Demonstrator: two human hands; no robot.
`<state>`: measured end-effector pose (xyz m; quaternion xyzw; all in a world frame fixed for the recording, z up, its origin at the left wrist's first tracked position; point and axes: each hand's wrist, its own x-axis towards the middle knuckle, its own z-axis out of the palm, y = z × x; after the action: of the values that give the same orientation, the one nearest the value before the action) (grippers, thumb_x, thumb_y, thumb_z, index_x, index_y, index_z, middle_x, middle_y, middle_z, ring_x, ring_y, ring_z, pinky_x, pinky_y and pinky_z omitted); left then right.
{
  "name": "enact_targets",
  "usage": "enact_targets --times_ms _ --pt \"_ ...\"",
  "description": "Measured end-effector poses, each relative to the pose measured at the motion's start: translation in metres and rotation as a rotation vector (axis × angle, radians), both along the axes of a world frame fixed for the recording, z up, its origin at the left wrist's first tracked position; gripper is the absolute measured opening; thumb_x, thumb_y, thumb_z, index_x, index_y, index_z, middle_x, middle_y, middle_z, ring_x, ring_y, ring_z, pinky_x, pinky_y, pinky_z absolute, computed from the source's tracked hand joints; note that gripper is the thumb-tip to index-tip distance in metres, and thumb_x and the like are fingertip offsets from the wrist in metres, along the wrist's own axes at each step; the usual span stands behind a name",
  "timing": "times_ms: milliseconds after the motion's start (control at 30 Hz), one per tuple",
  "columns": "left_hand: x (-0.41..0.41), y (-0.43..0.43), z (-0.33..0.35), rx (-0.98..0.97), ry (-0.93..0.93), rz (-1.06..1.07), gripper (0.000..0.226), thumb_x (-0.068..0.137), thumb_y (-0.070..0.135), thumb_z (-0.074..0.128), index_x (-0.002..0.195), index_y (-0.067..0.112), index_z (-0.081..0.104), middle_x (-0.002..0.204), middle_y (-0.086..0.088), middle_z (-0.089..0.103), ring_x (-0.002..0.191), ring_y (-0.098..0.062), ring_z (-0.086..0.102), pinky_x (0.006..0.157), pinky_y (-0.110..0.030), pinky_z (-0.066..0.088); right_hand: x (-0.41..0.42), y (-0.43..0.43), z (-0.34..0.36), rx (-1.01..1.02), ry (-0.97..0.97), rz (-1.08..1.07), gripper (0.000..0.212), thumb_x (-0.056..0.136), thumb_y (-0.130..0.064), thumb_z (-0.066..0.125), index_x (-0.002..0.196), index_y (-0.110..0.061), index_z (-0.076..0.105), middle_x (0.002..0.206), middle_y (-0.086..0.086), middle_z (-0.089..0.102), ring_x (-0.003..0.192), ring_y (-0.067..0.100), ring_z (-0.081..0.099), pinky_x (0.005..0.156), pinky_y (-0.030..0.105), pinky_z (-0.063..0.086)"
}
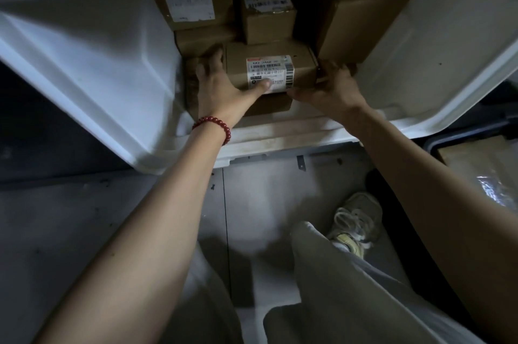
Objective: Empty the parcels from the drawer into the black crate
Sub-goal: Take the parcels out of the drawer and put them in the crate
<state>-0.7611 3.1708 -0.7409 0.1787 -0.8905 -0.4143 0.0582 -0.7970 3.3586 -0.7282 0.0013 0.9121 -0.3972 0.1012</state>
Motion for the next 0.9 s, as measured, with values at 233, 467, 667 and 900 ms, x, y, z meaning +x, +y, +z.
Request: enact_targets --times_ms 233,467,667,900 --pt "0.026 -0.002 0.027 0.372 0.025 0.092 0.072 0.078 0.064 0.063 0.136 0.025 0.046 0.141 -0.004 0.042 0.122 -0.014 0.046 0.104 -0.029 0.039 0.036 0.009 0.021 -0.335 -0.158 -0.021 0.062 0.079 -0.034 0.077 0.124 -0.009 0.043 0.122 0.009 0.062 0.108 0.022 0.064 0.095 0.039 0.052" --pt "0.075 0.006 0.054 0.495 0.121 0.053 0.057 0.083 0.033 0.071 0.131 0.022 0.043 0.107 0.014 0.057 0.093 0.005 0.055 0.075 -0.004 0.041 0.065 0.029 0.082 -0.553 -0.347 0.021 0.016 0.089 -0.009 0.065 0.103 -0.006 0.062 0.089 0.005 0.072 0.071 0.012 0.071 0.066 0.033 0.061" --pt "0.1 0.022 0.088 0.485 0.076 0.033 0.064 0.08 0.04 0.073 0.131 0.023 0.037 0.099 0.019 0.053 0.095 -0.003 0.056 0.085 -0.02 0.046 0.089 0.042 0.138 -0.447 -0.202 0.069 0.027 0.083 -0.008 0.072 0.1 -0.018 0.054 0.099 0.003 0.069 0.081 0.015 0.071 0.072 0.037 0.061" --pt "0.13 0.038 0.111 0.39 0.133 -0.017 0.084 0.072 0.039 0.081 0.138 0.022 0.033 0.14 0.0 0.044 0.122 -0.011 0.045 0.104 -0.03 0.039 0.134 0.047 0.135 -0.368 -0.004 -0.043 0.083 0.067 -0.022 0.086 0.136 -0.016 0.04 0.11 -0.008 0.058 0.101 0.014 0.064 0.079 0.037 0.059"
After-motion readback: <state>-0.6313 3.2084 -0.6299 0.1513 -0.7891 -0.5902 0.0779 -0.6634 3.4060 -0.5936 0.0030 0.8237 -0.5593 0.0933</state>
